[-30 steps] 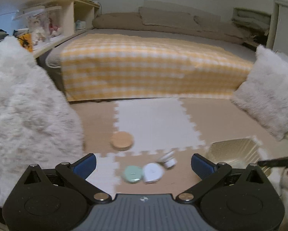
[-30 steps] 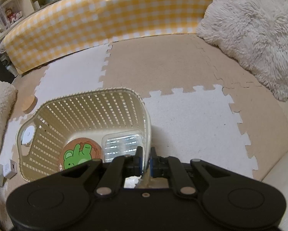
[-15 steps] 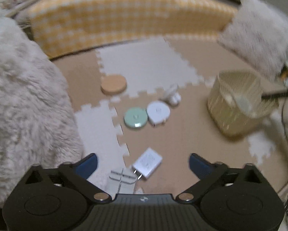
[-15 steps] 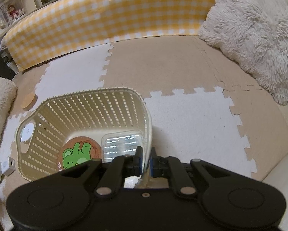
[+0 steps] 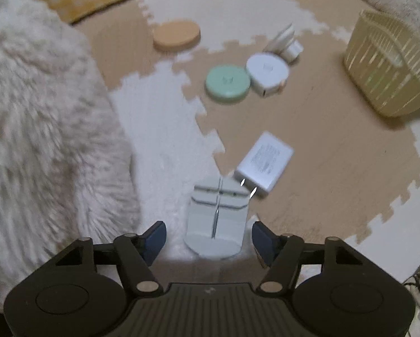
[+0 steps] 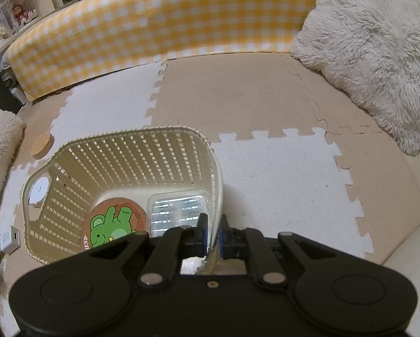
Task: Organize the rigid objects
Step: 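Grasp the white cable holder with the left tool and lift it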
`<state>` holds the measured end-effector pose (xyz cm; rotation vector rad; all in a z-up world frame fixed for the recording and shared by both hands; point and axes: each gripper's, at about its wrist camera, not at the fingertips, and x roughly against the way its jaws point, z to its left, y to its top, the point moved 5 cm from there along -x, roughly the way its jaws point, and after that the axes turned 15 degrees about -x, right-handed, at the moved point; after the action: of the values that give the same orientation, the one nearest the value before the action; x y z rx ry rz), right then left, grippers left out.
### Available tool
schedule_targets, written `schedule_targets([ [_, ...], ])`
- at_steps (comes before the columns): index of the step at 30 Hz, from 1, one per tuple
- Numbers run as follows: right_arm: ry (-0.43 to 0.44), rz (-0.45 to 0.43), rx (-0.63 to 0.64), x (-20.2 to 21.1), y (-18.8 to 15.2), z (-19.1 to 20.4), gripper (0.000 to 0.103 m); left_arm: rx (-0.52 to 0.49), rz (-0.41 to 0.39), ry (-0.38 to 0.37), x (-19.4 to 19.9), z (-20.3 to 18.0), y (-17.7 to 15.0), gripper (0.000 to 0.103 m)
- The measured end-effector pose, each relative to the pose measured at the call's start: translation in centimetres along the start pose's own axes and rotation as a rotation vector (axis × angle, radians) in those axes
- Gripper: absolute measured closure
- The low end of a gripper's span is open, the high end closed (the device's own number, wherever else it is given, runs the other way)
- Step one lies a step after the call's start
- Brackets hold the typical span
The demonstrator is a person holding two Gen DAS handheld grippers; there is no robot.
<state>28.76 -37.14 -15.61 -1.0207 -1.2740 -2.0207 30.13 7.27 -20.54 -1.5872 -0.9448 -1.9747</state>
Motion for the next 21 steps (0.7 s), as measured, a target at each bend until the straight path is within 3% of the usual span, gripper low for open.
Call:
schedule_targets([
  [10, 0.000, 0.001, 0.000, 0.0, 0.0, 0.1, 0.095, 0.025, 0.027, -0.024, -1.2, 0.2, 0.7, 0.038],
  [14, -0.002, 0.001, 0.002, 0.0, -0.1, 0.1, 0.095, 0.022, 0.011, -0.029, -1.2, 0.1, 0.9, 0.052],
  [21, -0.001, 0.002, 0.002, 0.0, -0.1, 0.2, 0.095, 0.050, -0.015, -0.029, -0.2, 0.2, 1.4, 0.052],
])
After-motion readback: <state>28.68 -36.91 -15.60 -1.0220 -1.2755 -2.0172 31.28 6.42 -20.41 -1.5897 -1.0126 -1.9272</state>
